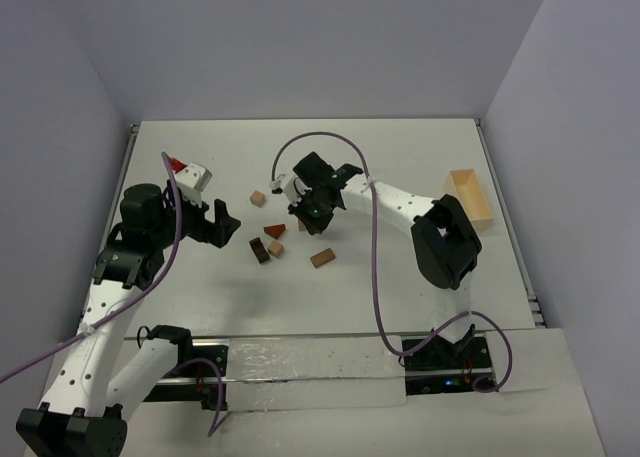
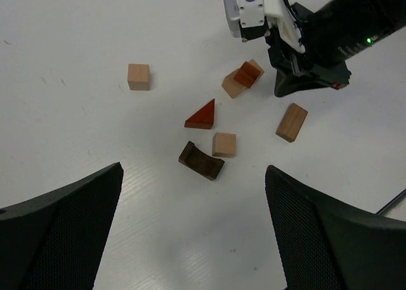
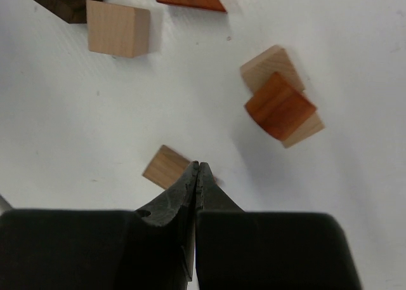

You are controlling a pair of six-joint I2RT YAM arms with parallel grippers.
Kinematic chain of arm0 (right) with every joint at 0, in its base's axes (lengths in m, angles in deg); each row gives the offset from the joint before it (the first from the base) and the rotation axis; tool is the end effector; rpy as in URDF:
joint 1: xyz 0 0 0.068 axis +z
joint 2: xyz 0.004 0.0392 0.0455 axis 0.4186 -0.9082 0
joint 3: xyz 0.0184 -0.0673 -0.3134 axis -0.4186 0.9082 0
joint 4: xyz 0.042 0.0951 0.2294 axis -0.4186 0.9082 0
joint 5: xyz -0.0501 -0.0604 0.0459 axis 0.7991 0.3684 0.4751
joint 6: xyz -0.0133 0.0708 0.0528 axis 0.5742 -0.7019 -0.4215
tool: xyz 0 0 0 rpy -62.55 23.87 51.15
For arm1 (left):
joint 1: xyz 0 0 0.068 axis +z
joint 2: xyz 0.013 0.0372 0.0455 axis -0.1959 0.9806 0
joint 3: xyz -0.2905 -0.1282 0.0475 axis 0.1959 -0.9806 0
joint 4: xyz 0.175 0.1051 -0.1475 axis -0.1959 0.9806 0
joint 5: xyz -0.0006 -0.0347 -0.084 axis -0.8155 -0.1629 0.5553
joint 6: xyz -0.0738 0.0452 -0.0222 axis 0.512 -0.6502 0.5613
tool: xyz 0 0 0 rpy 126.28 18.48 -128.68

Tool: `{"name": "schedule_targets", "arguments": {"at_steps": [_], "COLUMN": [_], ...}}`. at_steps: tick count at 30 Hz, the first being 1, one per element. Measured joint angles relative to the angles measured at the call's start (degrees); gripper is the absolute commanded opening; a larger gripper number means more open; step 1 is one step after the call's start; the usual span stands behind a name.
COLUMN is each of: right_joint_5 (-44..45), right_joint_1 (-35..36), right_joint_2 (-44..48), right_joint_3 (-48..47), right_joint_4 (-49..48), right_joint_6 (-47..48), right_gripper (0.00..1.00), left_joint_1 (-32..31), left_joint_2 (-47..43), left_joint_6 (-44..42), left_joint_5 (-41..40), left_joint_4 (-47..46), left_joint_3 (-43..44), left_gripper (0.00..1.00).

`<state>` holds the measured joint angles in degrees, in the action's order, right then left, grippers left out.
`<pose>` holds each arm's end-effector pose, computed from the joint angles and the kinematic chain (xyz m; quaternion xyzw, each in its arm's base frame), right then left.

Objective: Build the wood block tower

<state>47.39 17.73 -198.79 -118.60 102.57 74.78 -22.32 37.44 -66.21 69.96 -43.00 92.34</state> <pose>0.3089 0.3089 0.2324 -0.5012 0.8285 0.1648 0.1879 0.1580 -0.0617 0.3478 0.1935 0.8148 -0.2070 0.5057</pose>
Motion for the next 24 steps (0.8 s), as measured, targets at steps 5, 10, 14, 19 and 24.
{"name": "schedule_targets", "arguments": {"at_steps": [5, 10, 14, 19, 24], "right_joint_5": [-0.8, -2.9, -4.2, -4.7, -4.8], "right_joint_1": [-1.7, -1.9, -1.9, -1.9, -1.9], "right_joint_2": [1.2, 1.1, 1.1, 1.1, 1.0], "right_joint_3": [0.2, -0.4, -1.0, -1.0, -1.0], "right_joint_4": [-0.9, 0.2, 0.2, -0.2, -0.4], "right_joint_6": [8.5, 12.7, 13.1, 12.8, 12.8], "right_gripper": [0.02, 0.04, 0.09, 0.15, 0.21], "left_joint_1": [0.0, 0.0, 0.1, 0.7, 2.4], "left_joint_2": [0.0, 0.0, 0.0, 0.1, 1.0], "left_joint_6": [-0.7, -0.6, -0.5, 0.0, 1.7], "left_joint_5": [1.4, 1.7, 1.7, 1.9, 3.1], "left_joint_4": [0.1, 0.1, 0.1, 0.0, 0.0], "left_joint_3": [0.0, 0.0, 0.0, 0.0, 0.2], "left_gripper": [0.99, 0.99, 0.99, 0.99, 0.99]}}
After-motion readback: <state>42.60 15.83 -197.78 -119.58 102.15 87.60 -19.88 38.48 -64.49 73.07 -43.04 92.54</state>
